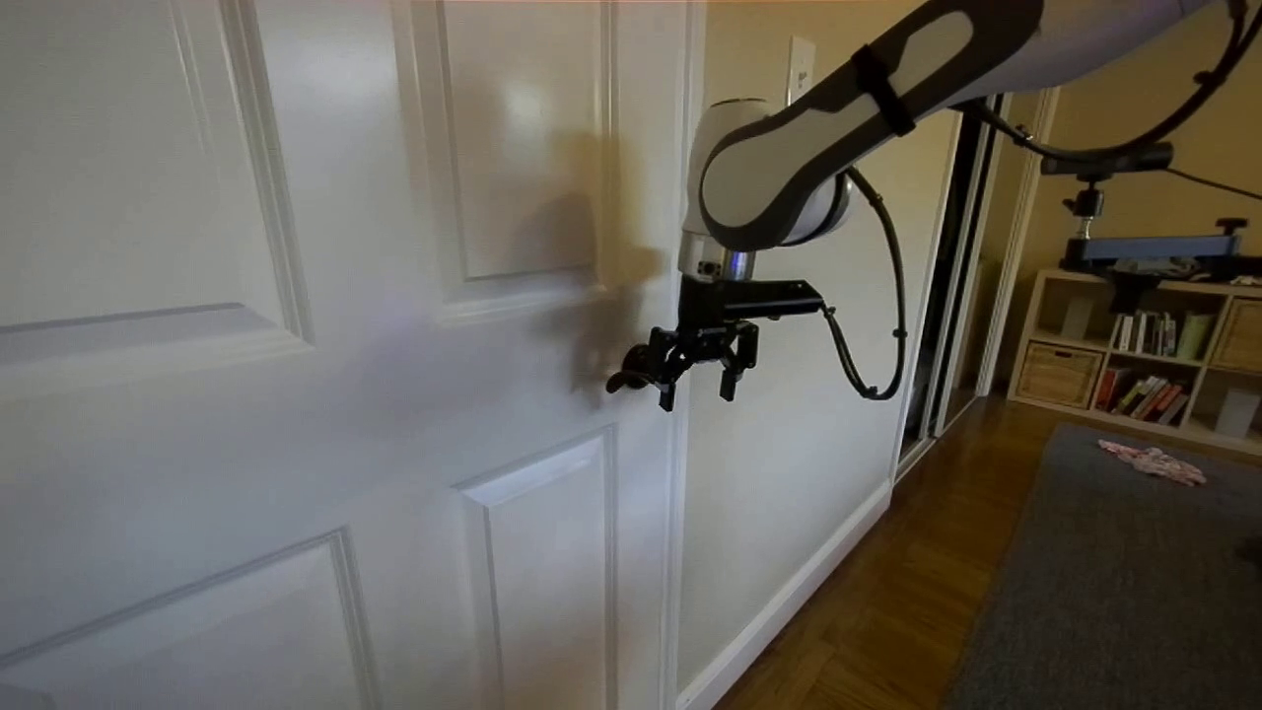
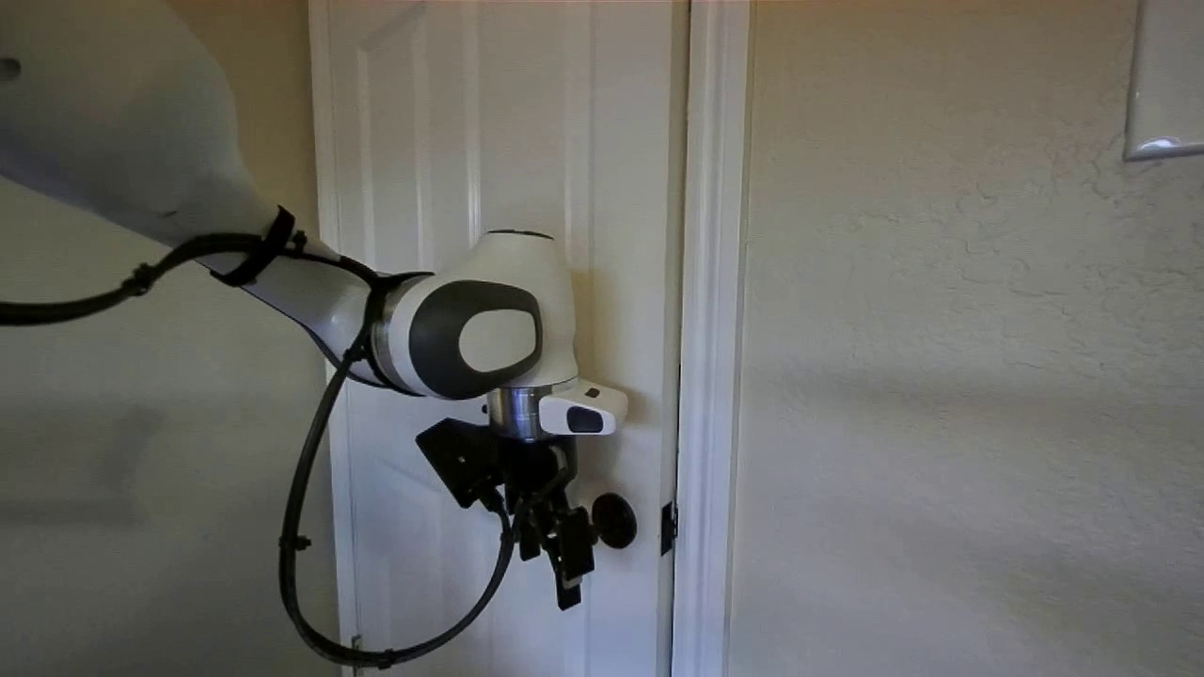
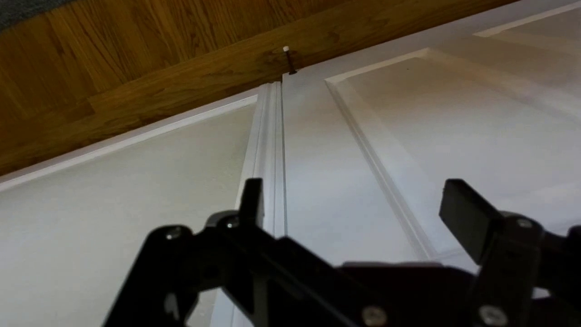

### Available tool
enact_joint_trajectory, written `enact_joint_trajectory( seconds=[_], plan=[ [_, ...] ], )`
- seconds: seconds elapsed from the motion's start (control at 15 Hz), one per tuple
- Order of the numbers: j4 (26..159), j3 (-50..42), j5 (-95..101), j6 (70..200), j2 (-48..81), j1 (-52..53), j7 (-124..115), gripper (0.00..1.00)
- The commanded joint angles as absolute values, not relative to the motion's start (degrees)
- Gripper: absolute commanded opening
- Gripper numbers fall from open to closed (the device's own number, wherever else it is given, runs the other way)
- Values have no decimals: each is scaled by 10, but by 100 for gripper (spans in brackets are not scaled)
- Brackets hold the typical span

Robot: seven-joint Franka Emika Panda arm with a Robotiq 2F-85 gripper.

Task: Close the door

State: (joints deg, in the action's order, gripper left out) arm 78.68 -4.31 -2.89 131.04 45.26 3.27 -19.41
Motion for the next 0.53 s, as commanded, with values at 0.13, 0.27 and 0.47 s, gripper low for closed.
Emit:
enact_joint_trajectory(
  seconds=[0.13, 0.27, 0.47],
  plan=[
    [690, -49, -25, 1299, 512, 32, -207, 100],
    [662, -49, -25, 1290, 531, 31, -205, 100],
    [625, -48, -24, 1278, 552, 29, -205, 100]
  ],
)
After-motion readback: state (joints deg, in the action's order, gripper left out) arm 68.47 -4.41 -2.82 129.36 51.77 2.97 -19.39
